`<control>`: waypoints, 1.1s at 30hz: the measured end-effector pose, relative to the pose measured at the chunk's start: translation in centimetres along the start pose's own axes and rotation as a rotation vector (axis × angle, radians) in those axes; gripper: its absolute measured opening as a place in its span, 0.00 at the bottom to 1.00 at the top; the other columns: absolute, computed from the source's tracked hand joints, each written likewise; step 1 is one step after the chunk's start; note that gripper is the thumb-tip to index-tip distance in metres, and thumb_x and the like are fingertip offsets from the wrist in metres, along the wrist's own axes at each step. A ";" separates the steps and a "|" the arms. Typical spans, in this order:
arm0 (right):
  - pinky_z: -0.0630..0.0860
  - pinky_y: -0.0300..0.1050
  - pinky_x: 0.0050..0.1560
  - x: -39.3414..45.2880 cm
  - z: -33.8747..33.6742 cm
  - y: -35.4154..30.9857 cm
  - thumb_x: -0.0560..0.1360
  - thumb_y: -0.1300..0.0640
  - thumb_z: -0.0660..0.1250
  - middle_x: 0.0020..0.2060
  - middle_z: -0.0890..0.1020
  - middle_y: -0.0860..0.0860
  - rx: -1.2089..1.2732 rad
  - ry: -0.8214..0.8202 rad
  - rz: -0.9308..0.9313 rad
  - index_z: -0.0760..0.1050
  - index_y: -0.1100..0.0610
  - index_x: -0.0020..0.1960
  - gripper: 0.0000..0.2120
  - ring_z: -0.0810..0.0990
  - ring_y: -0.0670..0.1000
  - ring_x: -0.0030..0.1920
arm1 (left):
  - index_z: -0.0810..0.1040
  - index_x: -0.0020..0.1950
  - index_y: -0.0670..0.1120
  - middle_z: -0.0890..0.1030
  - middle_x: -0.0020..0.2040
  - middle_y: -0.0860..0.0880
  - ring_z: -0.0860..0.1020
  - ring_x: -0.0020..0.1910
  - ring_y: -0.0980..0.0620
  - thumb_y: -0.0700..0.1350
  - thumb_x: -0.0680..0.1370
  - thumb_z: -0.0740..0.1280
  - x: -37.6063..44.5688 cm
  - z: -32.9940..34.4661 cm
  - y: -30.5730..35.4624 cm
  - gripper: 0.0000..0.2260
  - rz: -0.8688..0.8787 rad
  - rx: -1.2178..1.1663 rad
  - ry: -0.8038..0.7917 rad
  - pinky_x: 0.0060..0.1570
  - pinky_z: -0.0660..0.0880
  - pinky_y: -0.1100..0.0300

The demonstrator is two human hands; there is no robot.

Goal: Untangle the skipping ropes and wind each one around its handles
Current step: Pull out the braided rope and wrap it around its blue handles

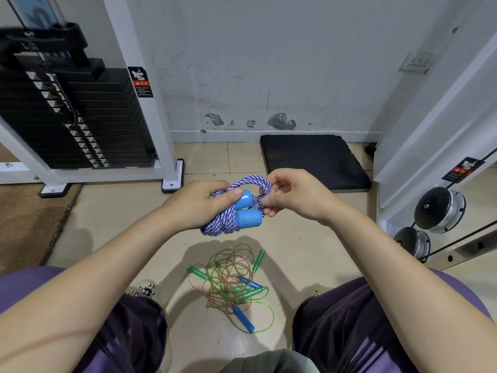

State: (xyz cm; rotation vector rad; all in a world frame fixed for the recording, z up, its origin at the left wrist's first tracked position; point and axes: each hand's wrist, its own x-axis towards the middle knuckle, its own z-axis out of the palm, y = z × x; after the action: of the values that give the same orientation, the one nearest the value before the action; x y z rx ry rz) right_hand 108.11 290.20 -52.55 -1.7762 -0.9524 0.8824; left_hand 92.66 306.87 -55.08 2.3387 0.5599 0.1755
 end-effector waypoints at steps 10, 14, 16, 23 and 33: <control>0.79 0.42 0.40 0.4 0.5 0.5 0.74 0.61 0.72 0.44 0.77 0.55 -0.047 0.060 -0.072 0.77 0.54 0.55 0.11 0.77 0.48 0.40 | 0.82 0.49 0.48 0.83 0.42 0.47 0.79 0.40 0.52 0.71 0.71 0.59 0.0 -0.7 0.2 0.28 0.029 -0.256 0.006 0.47 0.76 0.54; 0.79 0.47 0.55 0.1 0.5 0.5 0.80 0.59 0.64 0.54 0.81 0.54 0.276 -0.146 0.028 0.75 0.57 0.62 0.11 0.80 0.50 0.52 | 0.82 0.48 0.50 0.81 0.39 0.57 0.76 0.38 0.61 0.67 0.76 0.62 -0.3 -0.8 0.7 0.21 0.052 -0.387 -0.007 0.44 0.72 0.65; 0.78 0.50 0.57 0.0 0.6 0.4 0.81 0.56 0.62 0.52 0.81 0.53 0.315 -0.201 0.042 0.77 0.57 0.60 0.10 0.79 0.51 0.50 | 0.82 0.47 0.56 0.83 0.39 0.62 0.77 0.39 0.66 0.63 0.74 0.62 -0.4 -0.8 1.0 0.15 0.034 -0.421 0.008 0.44 0.72 0.71; 0.76 0.44 0.43 -0.1 0.5 -0.1 0.75 0.47 0.64 0.33 0.71 0.50 0.457 -0.175 0.100 0.73 0.59 0.49 0.14 0.71 0.48 0.32 | 0.81 0.45 0.48 0.81 0.39 0.51 0.76 0.37 0.58 0.58 0.80 0.62 -0.3 -1.2 1.4 0.16 -0.025 -0.498 0.074 0.41 0.72 0.63; 0.80 0.43 0.39 0.9 -1.1 0.6 0.77 0.58 0.65 0.41 0.79 0.55 0.701 0.072 0.021 0.74 0.60 0.50 0.06 0.80 0.49 0.35 | 0.81 0.48 0.50 0.85 0.43 0.51 0.82 0.41 0.54 0.66 0.72 0.63 -0.3 -1.7 1.6 0.21 -0.127 -0.688 0.031 0.45 0.76 0.59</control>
State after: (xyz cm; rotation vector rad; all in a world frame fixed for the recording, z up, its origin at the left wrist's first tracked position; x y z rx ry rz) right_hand 109.57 290.40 -52.85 -1.2023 -0.4847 1.0033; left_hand 92.48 306.73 -52.69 1.6320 0.5532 0.2934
